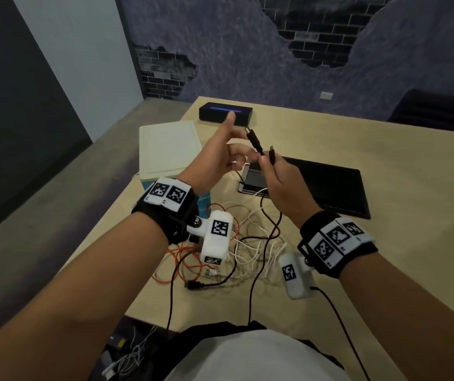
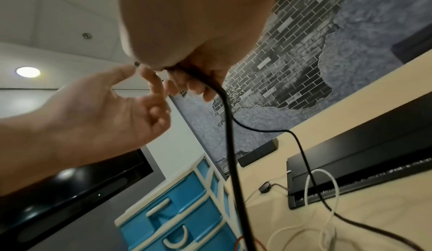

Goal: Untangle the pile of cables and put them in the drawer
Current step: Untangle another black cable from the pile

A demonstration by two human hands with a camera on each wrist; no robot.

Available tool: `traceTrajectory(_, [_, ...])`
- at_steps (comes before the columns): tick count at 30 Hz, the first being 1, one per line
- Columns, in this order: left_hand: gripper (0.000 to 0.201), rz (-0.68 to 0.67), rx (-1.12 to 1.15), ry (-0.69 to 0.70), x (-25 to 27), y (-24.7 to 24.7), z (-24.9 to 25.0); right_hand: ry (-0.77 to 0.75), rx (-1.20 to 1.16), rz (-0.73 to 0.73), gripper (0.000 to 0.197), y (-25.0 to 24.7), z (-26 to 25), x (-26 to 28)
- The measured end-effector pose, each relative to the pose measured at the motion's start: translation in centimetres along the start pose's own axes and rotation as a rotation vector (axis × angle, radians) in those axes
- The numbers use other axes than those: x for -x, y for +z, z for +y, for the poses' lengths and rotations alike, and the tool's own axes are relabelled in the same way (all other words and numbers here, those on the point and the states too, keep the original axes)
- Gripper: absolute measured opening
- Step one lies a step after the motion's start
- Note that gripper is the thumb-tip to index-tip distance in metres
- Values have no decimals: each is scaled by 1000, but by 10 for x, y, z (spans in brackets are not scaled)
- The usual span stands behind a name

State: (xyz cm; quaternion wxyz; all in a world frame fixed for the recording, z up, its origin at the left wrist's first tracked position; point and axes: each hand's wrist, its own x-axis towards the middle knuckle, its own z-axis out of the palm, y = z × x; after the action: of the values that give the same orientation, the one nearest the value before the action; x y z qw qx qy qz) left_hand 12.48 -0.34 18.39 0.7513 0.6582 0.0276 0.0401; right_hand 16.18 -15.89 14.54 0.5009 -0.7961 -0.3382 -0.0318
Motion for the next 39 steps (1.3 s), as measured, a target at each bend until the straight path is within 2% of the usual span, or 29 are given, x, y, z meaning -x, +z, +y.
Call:
traceTrajectory(1, [59, -6, -15, 14, -1, 1, -3, 19, -54, -1, 25, 0, 1, 0])
traceTrajectory(3, [68, -60, -242, 42, -1, 2, -14, 67, -186, 4, 27, 1, 1, -1])
traceTrajectory(6, [69, -251, -633, 55, 6, 9, -29, 155, -413, -24, 30, -4, -5, -6])
traceTrajectory(8, [58, -338, -829, 131, 7, 15, -44, 199, -517, -68, 31, -8, -13, -9])
traceTrajectory(10, [35, -375, -929, 240, 5, 19, -56, 202, -545, -118, 31, -11, -18, -9])
traceTrajectory(12, [13, -326, -974, 260, 2, 21, -64, 213, -563, -133, 31, -12, -18, -9])
traceTrajectory(15, [11, -134, -1210, 259, -1, 21, -68, 241, -554, -75, 30, -13, -13, -10])
traceTrajectory(17, [22, -58, -1302, 149, -5, 15, -79, 241, -483, -40, 30, -13, -11, -8])
traceTrajectory(20, [13, -108, -1170, 23, -5, -4, -98, 201, -250, 15, 31, -15, -7, -4])
traceTrajectory(23, [9, -147, -968, 3, 3, -20, -113, 182, -94, 56, 30, -21, -1, -1])
traceTrajectory(27, [6, -139, -1029, -36, 7, -20, -119, 132, 69, 66, 27, -19, 4, 12])
traceTrajectory(30, [7, -100, -990, -52, 8, -12, -111, 129, 215, -75, 18, -11, 5, 17])
traceTrajectory(31, [6, -84, -889, -41, 9, -10, -107, 167, 273, -151, 23, -9, 6, 18])
traceTrajectory(33, [10, -51, -738, -5, 12, -3, -91, 266, 362, -315, 51, -6, 8, 20])
traceTrajectory(34, [10, -40, -710, 18, 12, 0, -84, 297, 395, -370, 48, -4, 9, 20])
traceTrajectory(36, [5, -48, -724, 63, 11, 1, -78, 304, 394, -403, 22, -3, 12, 21])
traceTrajectory(37, [9, -46, -743, 76, 11, -1, -78, 301, 368, -393, 17, -5, 14, 21])
traceTrajectory(39, [14, -53, -749, 86, 14, -3, -79, 293, 322, -370, 25, -9, 17, 21])
